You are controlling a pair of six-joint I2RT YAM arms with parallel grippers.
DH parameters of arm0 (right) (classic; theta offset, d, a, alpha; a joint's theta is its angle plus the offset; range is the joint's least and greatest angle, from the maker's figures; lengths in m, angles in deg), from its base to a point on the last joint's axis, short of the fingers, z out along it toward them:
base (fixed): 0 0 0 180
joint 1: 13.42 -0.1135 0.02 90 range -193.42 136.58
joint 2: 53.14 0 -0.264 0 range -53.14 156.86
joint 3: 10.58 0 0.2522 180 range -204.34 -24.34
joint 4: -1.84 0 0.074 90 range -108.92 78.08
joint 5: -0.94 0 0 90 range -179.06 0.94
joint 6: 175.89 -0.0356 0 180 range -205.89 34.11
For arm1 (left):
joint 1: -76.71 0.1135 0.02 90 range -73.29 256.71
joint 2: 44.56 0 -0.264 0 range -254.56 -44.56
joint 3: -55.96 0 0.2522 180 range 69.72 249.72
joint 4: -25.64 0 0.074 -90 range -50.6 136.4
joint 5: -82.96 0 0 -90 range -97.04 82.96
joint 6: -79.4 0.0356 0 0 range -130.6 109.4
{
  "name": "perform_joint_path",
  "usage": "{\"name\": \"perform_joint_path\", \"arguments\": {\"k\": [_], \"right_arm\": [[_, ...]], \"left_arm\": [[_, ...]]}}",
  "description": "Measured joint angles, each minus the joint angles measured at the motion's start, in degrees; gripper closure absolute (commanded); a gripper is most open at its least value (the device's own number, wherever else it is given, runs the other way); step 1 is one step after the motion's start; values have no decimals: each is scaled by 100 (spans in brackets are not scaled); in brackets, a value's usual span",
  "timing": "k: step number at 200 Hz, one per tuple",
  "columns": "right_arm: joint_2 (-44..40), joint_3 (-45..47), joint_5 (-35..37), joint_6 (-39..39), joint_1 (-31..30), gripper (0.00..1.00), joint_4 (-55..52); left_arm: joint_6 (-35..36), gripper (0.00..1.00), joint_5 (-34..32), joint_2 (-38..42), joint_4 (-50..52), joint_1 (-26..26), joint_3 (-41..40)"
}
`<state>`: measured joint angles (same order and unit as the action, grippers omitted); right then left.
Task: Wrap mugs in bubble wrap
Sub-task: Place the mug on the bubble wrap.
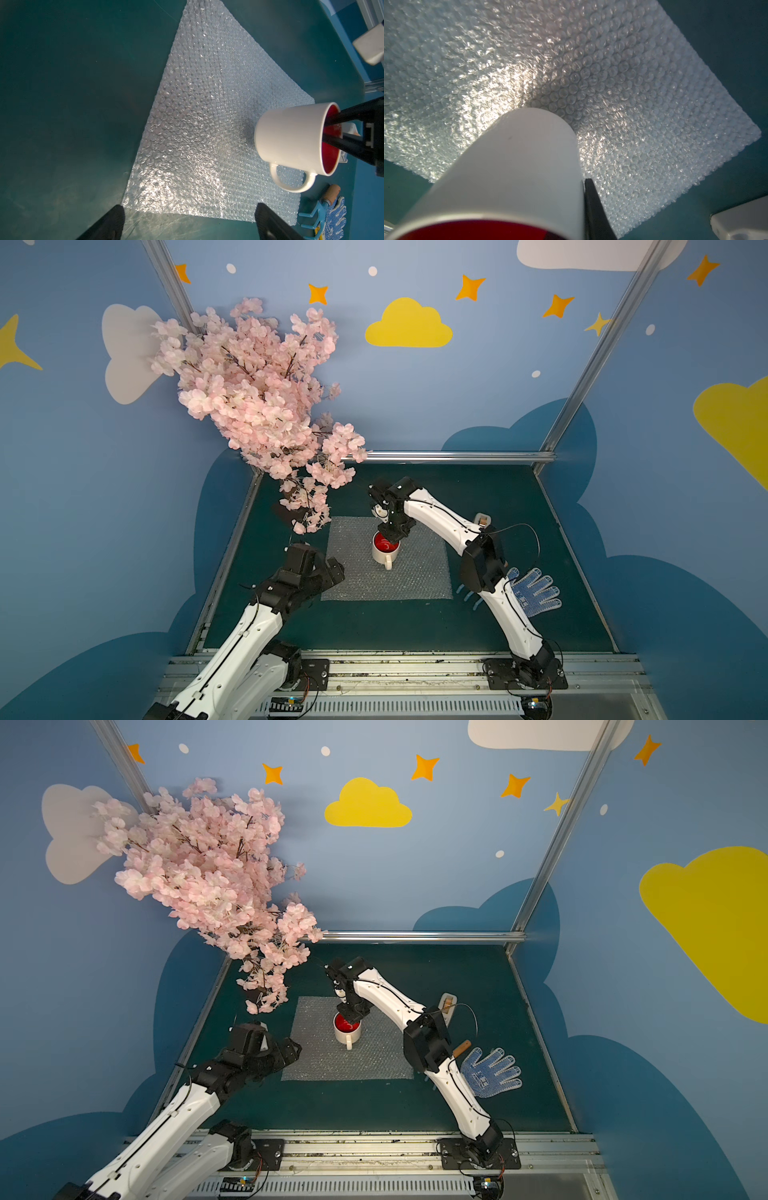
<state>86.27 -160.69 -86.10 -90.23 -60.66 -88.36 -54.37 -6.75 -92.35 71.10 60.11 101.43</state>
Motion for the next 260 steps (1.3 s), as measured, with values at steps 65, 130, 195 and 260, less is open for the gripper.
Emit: {"name": "perform_joint_path", "arguments": {"k": [65, 130, 195, 260], "right_arm": [[315, -114, 33, -131, -13, 100, -33], [361, -267, -114, -184, -17, 56, -11], [142, -256, -636, -251, 46, 40, 103], [-3414, 3206, -883, -627, 544, 19, 2203]], "left_arm": [[2, 1, 46, -63, -2, 11, -2], [4, 1, 94, -70, -2, 11, -2], [221, 1, 122, -173, 11, 4, 70], [719, 0, -511, -1609, 122, -1008, 1552]]}}
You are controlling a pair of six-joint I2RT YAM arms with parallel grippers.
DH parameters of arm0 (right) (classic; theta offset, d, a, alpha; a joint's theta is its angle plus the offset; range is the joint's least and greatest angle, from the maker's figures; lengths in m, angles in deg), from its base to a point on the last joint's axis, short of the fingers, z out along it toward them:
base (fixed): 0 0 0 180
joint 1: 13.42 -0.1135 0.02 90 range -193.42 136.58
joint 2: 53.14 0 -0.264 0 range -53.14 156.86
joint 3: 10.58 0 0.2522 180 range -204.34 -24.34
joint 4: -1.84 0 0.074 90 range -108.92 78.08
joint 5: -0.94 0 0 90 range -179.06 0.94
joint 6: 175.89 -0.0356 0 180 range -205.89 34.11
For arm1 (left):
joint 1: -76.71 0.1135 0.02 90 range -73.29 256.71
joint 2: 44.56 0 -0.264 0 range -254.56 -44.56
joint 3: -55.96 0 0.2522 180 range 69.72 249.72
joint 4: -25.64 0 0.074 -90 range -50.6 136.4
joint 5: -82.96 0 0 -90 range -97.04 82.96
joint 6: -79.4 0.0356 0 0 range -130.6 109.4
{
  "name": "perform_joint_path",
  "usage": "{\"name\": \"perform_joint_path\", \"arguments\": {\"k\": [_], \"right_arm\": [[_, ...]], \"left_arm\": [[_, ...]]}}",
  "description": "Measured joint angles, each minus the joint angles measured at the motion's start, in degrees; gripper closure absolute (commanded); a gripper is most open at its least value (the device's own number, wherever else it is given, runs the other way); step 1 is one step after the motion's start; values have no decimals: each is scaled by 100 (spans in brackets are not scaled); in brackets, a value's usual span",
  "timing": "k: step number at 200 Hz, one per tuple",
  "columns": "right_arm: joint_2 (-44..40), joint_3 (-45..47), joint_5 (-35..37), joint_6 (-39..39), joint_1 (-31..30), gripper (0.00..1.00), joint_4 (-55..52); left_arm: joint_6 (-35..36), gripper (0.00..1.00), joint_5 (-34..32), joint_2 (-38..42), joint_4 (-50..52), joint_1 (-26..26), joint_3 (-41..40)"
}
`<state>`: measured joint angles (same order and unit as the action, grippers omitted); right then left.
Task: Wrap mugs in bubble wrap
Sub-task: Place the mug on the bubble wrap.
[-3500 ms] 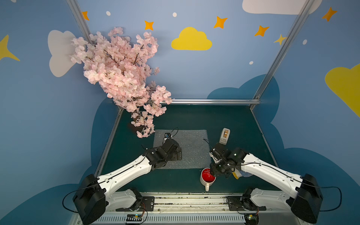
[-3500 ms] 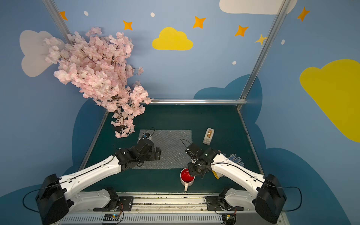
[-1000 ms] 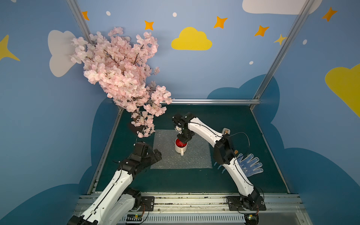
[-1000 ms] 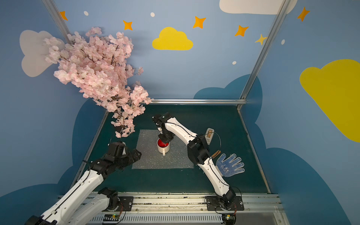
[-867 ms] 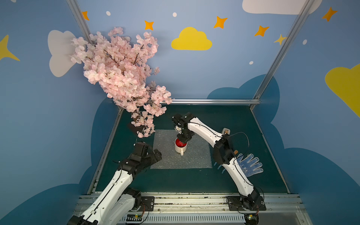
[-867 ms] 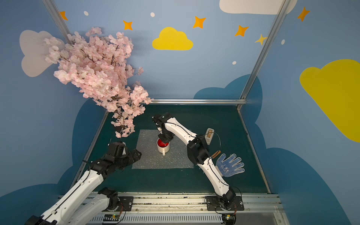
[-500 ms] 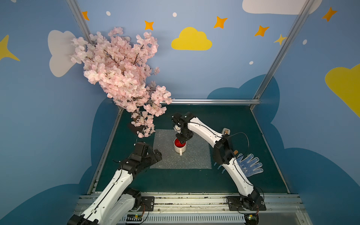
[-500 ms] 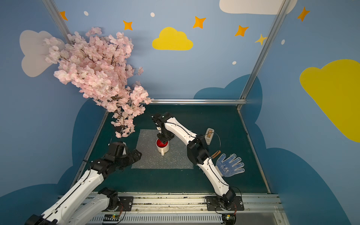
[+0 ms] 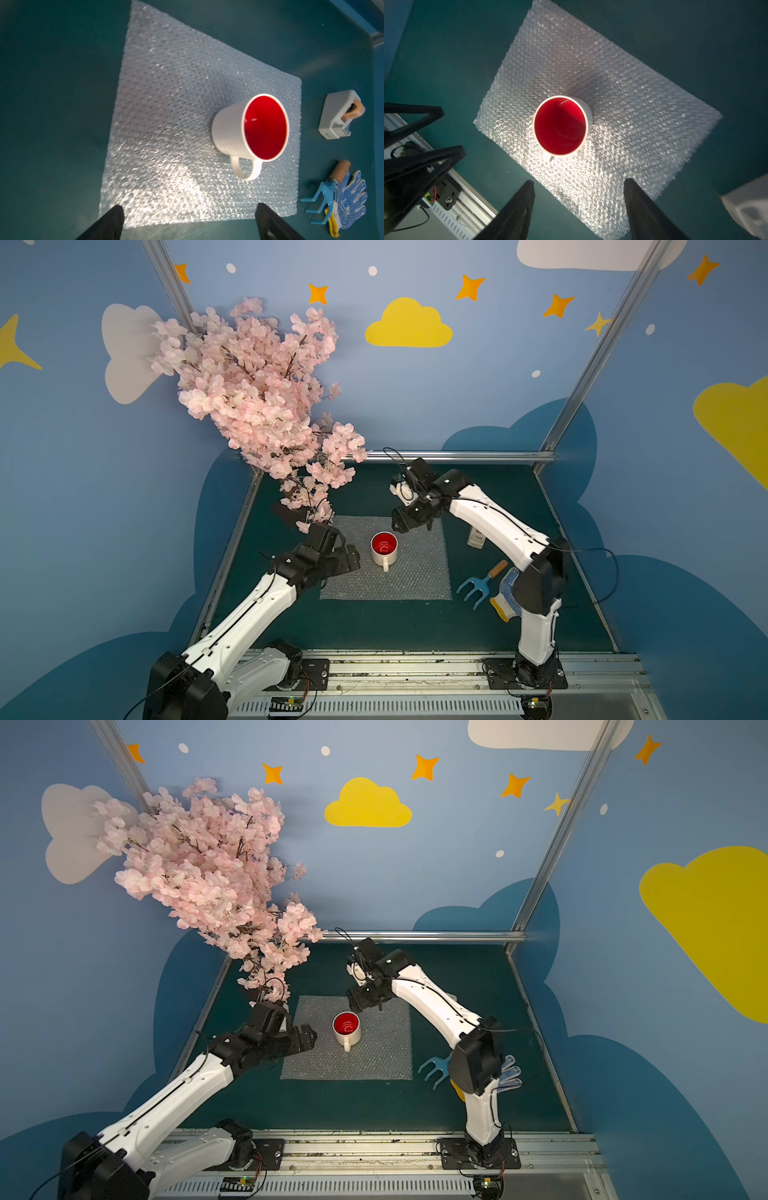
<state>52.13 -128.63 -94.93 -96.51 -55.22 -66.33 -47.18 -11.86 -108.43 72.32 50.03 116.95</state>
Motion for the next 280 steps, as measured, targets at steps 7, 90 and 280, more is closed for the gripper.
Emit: {"name": "perform_joint_path", "arguments": {"k": [7, 90, 280], "right_arm": [[-420, 509, -17, -90, 125, 19, 378], [197, 2063, -588, -509, 1893, 42, 1803], [2686, -448, -1043, 105, 2422, 57, 638]], "left_arm": [[48, 1, -48, -212, -17, -96, 144], [343, 1, 267, -789, -1016, -74, 175], [555, 0, 1150, -1711, -1084, 153, 763]]}}
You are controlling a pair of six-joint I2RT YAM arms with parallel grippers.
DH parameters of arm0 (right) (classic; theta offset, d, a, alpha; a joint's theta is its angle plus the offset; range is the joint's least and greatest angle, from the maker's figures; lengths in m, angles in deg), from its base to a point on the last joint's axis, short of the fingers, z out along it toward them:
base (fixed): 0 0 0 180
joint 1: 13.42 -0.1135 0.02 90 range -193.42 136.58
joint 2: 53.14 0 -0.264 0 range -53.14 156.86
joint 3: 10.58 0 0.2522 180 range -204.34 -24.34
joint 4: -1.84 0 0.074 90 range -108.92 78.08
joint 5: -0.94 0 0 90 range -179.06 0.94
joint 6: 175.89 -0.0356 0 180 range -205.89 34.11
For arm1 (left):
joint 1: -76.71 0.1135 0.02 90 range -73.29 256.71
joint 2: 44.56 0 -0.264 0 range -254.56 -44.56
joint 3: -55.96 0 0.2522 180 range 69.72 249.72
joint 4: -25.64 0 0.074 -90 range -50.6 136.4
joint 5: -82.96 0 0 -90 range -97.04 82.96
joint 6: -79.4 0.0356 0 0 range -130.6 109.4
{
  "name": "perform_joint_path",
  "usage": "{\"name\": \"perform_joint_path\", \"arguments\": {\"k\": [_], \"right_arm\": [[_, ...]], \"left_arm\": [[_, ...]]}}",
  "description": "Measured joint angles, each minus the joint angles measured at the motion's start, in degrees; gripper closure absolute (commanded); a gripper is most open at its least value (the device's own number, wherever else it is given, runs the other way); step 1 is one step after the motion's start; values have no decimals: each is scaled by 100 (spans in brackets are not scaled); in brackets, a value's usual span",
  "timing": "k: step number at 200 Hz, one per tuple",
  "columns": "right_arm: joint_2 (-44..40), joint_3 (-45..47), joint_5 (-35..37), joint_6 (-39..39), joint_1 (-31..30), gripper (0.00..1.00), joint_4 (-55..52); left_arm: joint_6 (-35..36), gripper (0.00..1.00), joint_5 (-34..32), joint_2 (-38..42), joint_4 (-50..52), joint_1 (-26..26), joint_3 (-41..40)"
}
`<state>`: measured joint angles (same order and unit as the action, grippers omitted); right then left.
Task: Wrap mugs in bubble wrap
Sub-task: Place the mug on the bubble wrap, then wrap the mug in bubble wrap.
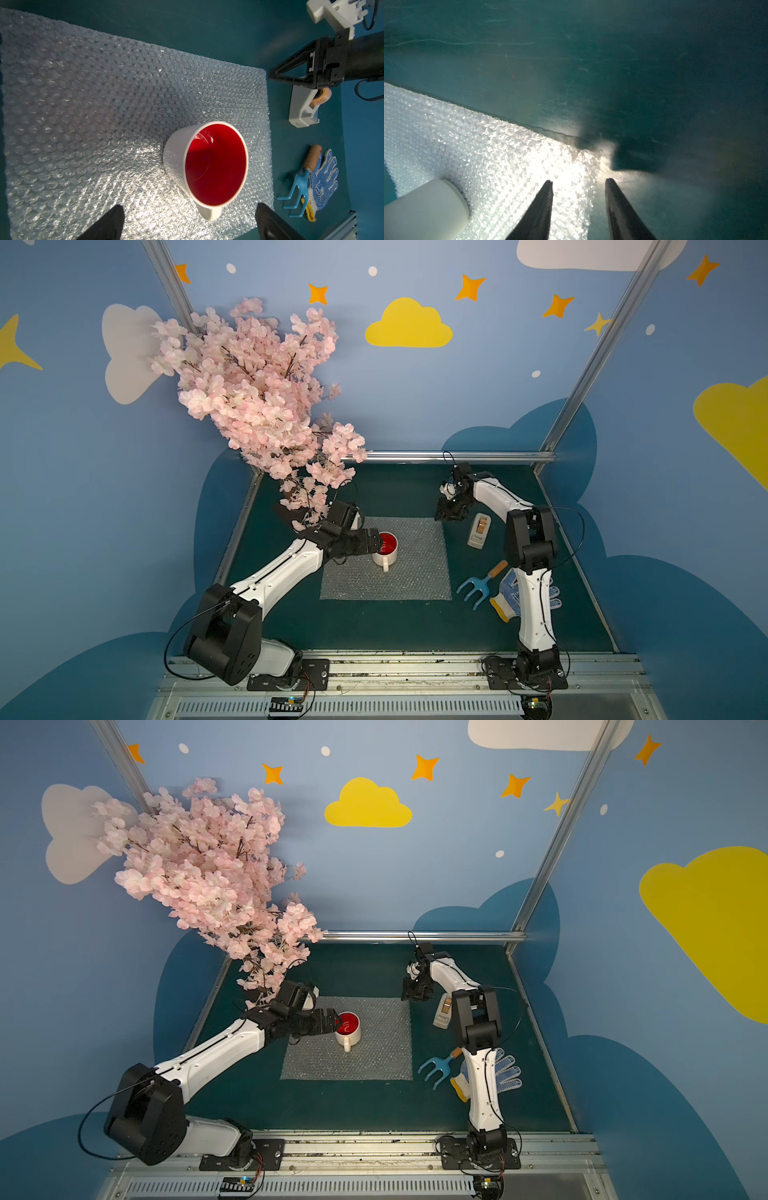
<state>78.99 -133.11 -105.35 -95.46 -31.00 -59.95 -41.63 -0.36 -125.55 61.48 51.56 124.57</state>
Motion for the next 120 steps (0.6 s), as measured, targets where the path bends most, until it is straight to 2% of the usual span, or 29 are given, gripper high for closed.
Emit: {"name": "perform_joint_path", "arguments": {"k": [84, 120], "right_arm": [[197, -170, 39, 101, -57, 57, -131], [210, -179, 31, 166, -177, 65, -144]], "left_arm": [[20, 0, -7, 9, 103, 0, -24], [17, 0, 0, 9, 103, 0, -26]]}}
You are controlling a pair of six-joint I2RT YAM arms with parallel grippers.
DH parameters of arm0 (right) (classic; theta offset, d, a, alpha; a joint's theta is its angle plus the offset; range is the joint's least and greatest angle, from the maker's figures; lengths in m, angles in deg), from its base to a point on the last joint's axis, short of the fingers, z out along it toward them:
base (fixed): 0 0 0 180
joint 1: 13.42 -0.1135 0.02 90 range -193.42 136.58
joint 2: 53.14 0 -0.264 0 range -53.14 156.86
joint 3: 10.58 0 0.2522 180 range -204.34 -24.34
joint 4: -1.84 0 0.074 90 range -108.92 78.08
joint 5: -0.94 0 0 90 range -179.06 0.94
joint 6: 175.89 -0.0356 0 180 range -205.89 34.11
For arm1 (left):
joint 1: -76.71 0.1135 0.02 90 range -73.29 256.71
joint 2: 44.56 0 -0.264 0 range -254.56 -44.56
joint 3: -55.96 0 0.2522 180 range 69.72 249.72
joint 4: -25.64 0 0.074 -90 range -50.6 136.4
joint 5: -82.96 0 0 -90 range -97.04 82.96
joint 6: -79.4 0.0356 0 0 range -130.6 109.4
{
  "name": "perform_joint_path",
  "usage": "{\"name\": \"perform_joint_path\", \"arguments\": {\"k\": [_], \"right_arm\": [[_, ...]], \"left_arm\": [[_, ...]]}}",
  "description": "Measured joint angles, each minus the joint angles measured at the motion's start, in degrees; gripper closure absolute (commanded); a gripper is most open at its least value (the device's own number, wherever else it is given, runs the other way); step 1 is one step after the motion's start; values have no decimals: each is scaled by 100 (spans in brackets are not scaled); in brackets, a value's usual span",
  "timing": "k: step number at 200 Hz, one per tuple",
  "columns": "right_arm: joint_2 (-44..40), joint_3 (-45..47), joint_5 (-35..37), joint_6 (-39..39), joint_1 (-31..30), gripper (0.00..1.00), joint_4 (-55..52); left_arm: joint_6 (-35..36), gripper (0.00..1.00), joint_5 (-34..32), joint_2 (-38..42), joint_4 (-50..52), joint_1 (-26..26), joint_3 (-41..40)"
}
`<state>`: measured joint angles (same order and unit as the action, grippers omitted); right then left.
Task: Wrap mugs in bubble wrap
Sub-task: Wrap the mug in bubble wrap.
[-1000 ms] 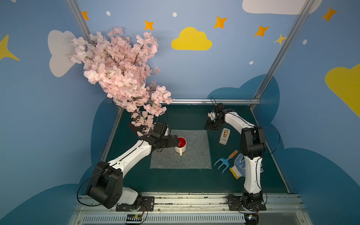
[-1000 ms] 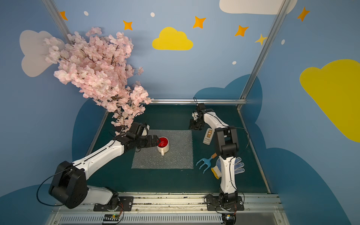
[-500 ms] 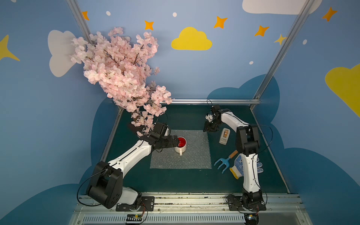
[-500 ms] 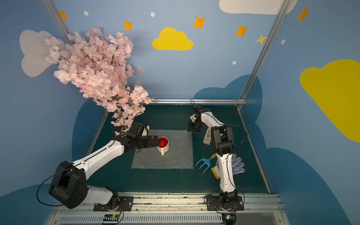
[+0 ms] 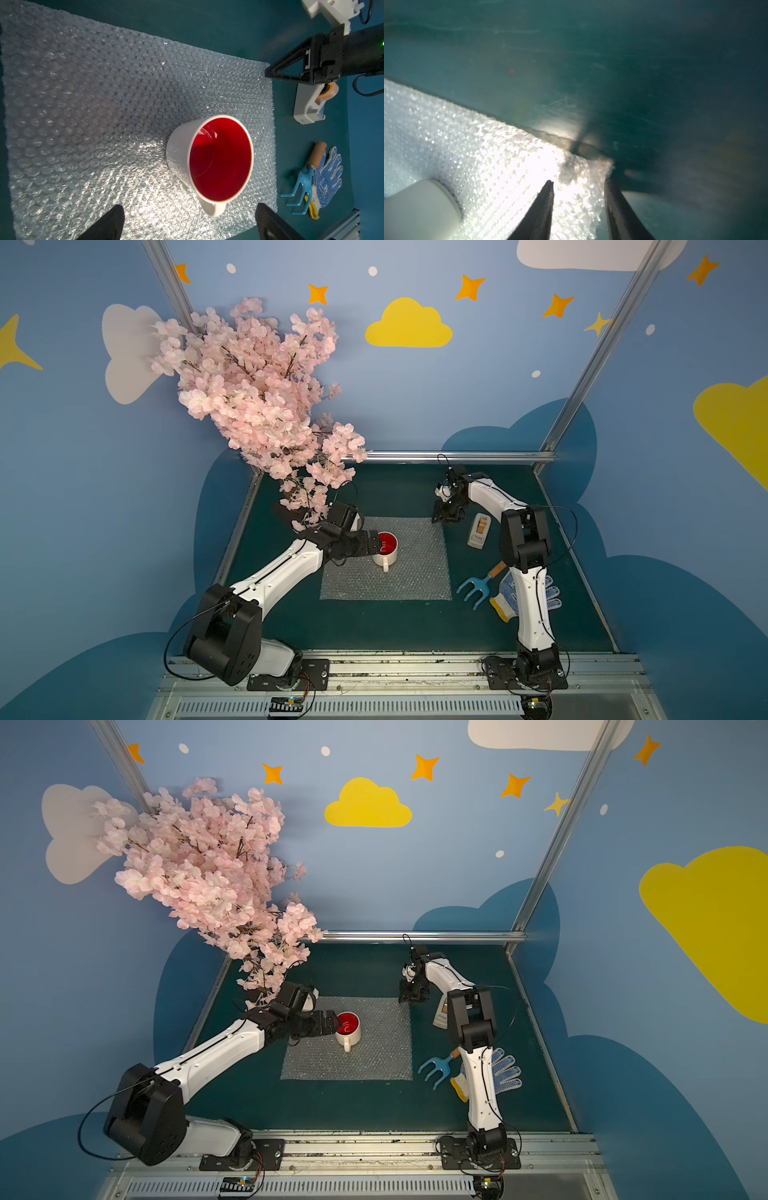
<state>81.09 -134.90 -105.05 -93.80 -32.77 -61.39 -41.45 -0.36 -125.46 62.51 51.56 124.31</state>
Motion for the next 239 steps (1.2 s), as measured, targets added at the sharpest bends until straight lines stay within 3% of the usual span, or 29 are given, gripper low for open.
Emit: {"name": "perform_joint_path", "arguments": {"k": [91, 156, 199, 239], "right_arm": [[28, 0, 7, 52, -173, 100, -37], [-627, 350, 616, 170, -44, 100, -149], [-909, 352, 1150, 238, 129, 100, -173], [-1215, 505, 660, 133, 90, 100, -153]], "left_arm": [[-2, 1, 4, 46, 20, 0, -87], [-7, 3, 146, 28, 13, -98, -59], [-9, 8, 249, -396, 11, -275, 330], [-138, 15, 407, -704, -72, -317, 660]]}}
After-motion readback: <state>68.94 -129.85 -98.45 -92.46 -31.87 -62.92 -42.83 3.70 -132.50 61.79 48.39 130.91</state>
